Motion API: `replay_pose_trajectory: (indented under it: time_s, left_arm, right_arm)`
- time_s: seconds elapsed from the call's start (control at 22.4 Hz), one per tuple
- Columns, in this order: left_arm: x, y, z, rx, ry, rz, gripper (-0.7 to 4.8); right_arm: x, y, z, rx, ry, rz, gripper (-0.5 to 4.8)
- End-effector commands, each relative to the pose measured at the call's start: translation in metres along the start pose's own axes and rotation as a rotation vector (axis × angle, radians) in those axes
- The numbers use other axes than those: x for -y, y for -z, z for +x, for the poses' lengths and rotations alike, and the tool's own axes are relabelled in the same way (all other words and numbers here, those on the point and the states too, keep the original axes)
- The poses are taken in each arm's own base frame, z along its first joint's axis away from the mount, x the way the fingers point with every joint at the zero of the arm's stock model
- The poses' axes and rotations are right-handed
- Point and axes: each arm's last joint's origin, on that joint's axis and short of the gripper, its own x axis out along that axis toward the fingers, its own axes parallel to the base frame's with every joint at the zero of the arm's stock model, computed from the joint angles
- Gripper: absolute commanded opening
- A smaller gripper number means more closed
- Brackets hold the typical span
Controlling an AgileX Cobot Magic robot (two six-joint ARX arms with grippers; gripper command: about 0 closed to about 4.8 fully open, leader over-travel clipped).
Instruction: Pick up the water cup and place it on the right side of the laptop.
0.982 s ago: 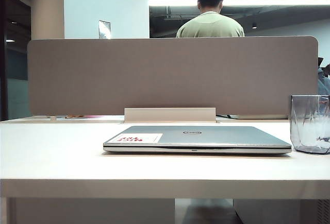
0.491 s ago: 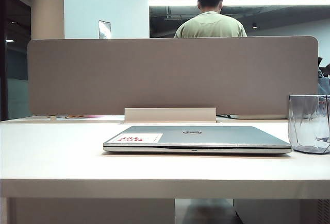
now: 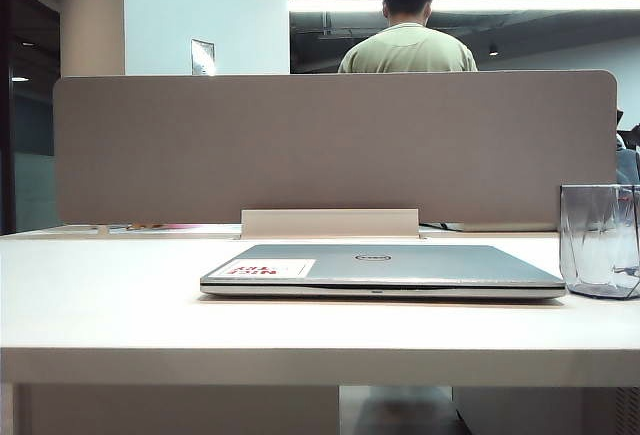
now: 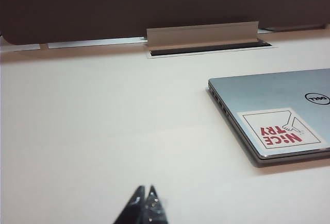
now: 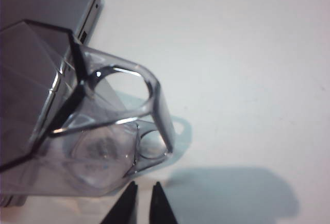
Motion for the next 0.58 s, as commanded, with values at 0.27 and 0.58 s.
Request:
replay_pose_trajectory:
  time_s: [0.27, 0.58]
  left_arm:
    - [0.0, 0.002, 0.0, -0.029, 0.008, -0.013, -0.04]
    - [0.0, 0.002, 0.0, -0.029, 0.007, -0.02, -0.04]
  right_arm:
    - [-0.018, -0.02, -0.043, 0.114, 0.008, 0.003, -0.09]
    - [-0.04, -0.013, -0.091, 0.307, 0.001, -0.005, -0.09]
